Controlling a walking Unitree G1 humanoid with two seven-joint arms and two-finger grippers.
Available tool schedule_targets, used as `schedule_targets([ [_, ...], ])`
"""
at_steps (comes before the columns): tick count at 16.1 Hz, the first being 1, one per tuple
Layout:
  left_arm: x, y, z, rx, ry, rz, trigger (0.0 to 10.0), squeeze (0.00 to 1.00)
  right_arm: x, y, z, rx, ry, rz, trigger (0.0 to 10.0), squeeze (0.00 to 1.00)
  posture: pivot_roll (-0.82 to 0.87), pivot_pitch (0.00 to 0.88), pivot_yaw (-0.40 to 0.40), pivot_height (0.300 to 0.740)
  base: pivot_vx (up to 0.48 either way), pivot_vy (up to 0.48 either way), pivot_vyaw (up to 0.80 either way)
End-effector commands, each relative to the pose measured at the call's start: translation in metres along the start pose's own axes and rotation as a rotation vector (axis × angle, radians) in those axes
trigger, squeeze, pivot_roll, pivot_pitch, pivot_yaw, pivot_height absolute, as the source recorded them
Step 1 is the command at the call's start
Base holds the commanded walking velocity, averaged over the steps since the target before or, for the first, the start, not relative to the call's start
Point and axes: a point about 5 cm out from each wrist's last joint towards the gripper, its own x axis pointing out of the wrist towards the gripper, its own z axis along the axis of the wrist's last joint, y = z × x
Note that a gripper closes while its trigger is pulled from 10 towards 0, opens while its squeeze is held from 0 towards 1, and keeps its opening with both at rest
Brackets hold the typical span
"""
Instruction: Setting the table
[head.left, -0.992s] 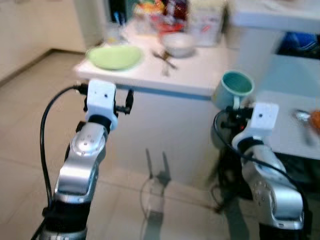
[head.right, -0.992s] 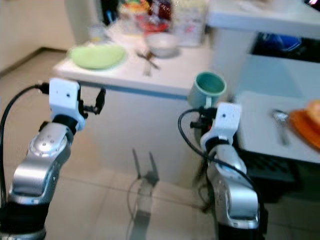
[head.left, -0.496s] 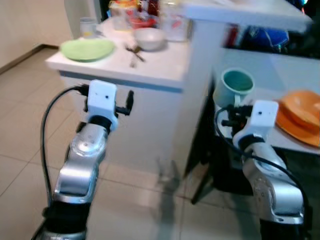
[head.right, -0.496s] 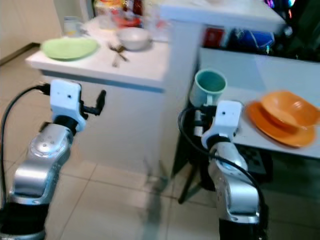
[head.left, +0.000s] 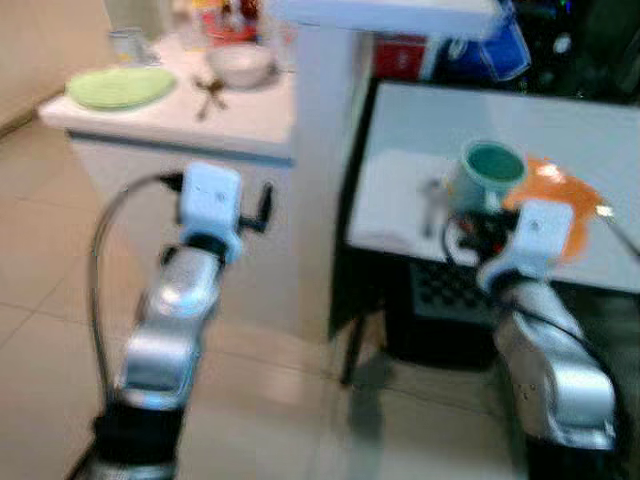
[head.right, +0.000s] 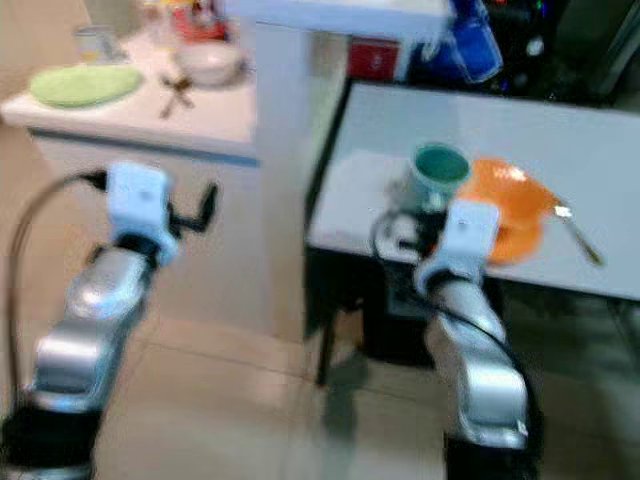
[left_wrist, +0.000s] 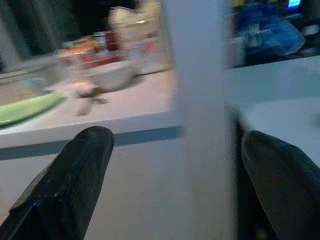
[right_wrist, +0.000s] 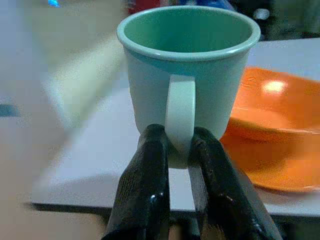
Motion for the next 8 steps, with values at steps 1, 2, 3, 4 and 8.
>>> schedule_targets([
  [1, 0.0003, 0.0045, 0.0044, 0.023, -0.018, 0.006, 10.0, 0.0, 0.0006, 0.0017, 0.0064, 0.004, -0.031, -0.001, 10.0, 0.0, -0.01, 0.0, 0.016, 0.74, 0.0, -0.461, 0.0],
  [2, 0.0003, 0.0045, 0.0043, 0.023, -0.018, 0.005, 10.0, 0.0, 0.0004, 0.0022, 0.0063, 0.005, -0.031, -0.001, 10.0, 0.0, -0.01, 0.0, 0.015, 0.74, 0.0, -0.458, 0.0],
  [3, 0.0002, 0.0041, 0.0042, 0.024, -0.019, 0.003, 10.0, 0.0, 0.0002, 0.0025, 0.0062, 0.004, -0.031, -0.001, 10.0, 0.0, -0.01, 0.0, 0.015, 0.74, 0.0, -0.461, 0.0],
  [4, 0.0002, 0.0031, 0.0041, 0.026, -0.02, 0.0, 10.0, 0.0, 0.0002, 0.0027, 0.0065, 0.002, -0.032, 0.001, 10.0, 0.0, -0.01, 0.0, 0.015, 0.74, 0.0, -0.465, 0.0],
  [8, 0.0012, 0.0023, 0.0033, 0.032, 0.008, -0.001, 10.0, 0.0, 0.0006, 0.0033, 0.0087, -0.002, -0.042, 0.006, 10.0, 0.0, -0.01, 0.0, 0.014, 0.74, 0.0, -0.229, 0.0],
])
